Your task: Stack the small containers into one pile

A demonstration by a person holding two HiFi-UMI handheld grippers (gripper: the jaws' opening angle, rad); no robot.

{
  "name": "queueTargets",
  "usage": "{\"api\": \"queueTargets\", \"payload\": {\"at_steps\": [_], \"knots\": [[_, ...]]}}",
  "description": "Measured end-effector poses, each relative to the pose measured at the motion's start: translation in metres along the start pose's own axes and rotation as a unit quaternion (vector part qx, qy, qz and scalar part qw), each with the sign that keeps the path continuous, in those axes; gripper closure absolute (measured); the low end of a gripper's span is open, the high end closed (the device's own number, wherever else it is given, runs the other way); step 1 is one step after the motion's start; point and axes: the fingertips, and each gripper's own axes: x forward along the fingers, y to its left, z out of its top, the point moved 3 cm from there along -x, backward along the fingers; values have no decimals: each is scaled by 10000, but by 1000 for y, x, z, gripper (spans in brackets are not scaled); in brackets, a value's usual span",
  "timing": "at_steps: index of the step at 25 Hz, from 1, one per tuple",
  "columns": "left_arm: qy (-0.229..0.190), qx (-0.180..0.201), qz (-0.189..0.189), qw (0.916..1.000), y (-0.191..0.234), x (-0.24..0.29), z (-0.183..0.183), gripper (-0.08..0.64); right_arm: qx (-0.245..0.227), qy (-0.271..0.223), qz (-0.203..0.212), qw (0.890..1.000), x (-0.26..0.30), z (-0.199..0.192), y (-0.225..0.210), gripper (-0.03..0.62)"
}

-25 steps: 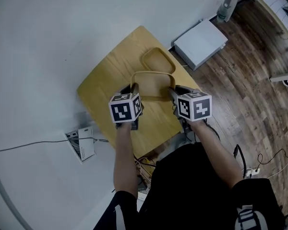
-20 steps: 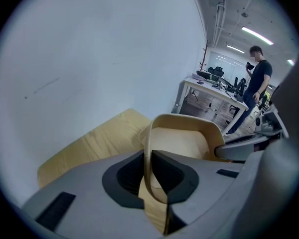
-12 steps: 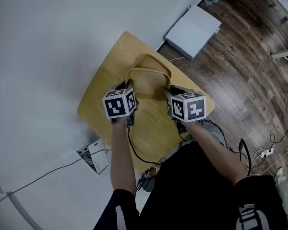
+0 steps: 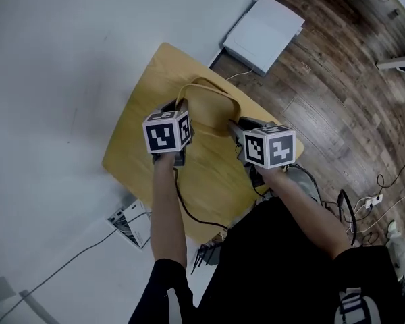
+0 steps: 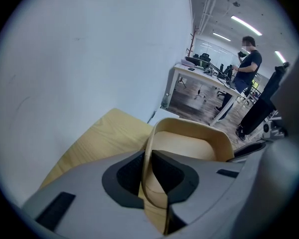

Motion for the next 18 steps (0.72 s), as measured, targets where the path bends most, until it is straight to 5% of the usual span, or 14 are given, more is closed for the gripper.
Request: {"api": "queueTargets", "payload": {"at_steps": [18], "knots": [[133,481,-56,9987,4,43,15,485,143,338,48,9993,18,-7,-3,497]]}}
